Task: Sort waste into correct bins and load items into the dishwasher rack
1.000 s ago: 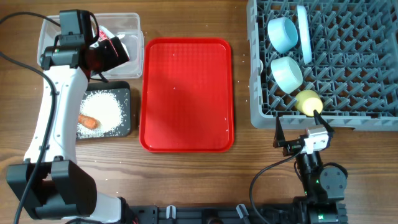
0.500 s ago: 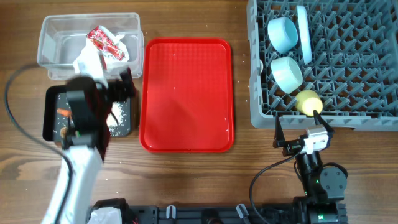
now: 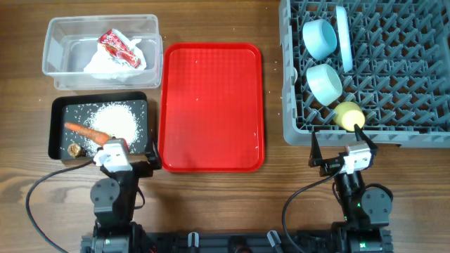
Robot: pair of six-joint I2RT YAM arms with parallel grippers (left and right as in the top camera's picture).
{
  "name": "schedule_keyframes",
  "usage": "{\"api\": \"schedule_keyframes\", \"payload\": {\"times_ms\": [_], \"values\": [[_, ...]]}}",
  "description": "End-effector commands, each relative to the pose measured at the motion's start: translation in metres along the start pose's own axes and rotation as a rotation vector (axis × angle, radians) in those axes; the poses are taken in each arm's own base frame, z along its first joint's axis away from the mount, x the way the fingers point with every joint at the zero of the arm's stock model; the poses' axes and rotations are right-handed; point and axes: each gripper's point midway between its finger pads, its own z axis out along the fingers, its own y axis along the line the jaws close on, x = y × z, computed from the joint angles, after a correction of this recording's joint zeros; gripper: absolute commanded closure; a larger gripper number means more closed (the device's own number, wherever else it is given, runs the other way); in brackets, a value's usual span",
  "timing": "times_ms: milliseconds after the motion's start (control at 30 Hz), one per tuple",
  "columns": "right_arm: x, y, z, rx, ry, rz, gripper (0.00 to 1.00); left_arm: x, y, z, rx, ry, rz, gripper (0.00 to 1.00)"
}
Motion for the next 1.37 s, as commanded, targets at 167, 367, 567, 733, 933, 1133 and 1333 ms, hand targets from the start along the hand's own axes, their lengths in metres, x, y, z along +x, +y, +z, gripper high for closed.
{"api": "schedule_keyframes", "payload": {"times_ms": [167, 367, 567, 733, 933, 1133, 1333], "values": [[-0.002, 0.002, 0.000, -0.011, -0.011, -0.010, 0.00, -0.031, -0.007, -0.014, 0.030, -0.153, -0.003, 0.00], [-0.002, 0.002, 0.000, -0.011, -0.011, -0.010, 0.00, -0.032, -0.009, -0.014, 0.039, -0.159, -0.001, 0.00], [-0.002, 0.002, 0.000, -0.011, -0.011, -0.009, 0.00, -0.032, -0.009, -0.014, 0.038, -0.157, -0.001, 0.00], [-0.002, 0.002, 0.000, -0.011, -0.011, -0.009, 0.00, -0.032, -0.009, -0.014, 0.038, -0.157, -0.001, 0.00], [-0.002, 0.002, 0.000, -0.011, -0.011, -0.009, 0.00, -0.032, -0.009, -0.014, 0.038, -0.156, -0.001, 0.00], [-0.002, 0.002, 0.000, -0.011, -0.011, -0.009, 0.00, -0.032, -0.009, -0.014, 0.038, -0.156, -0.001, 0.00], [-0.002, 0.002, 0.000, -0.011, -0.011, -0.009, 0.00, -0.032, -0.009, -0.014, 0.038, -0.156, -0.001, 0.00]]}}
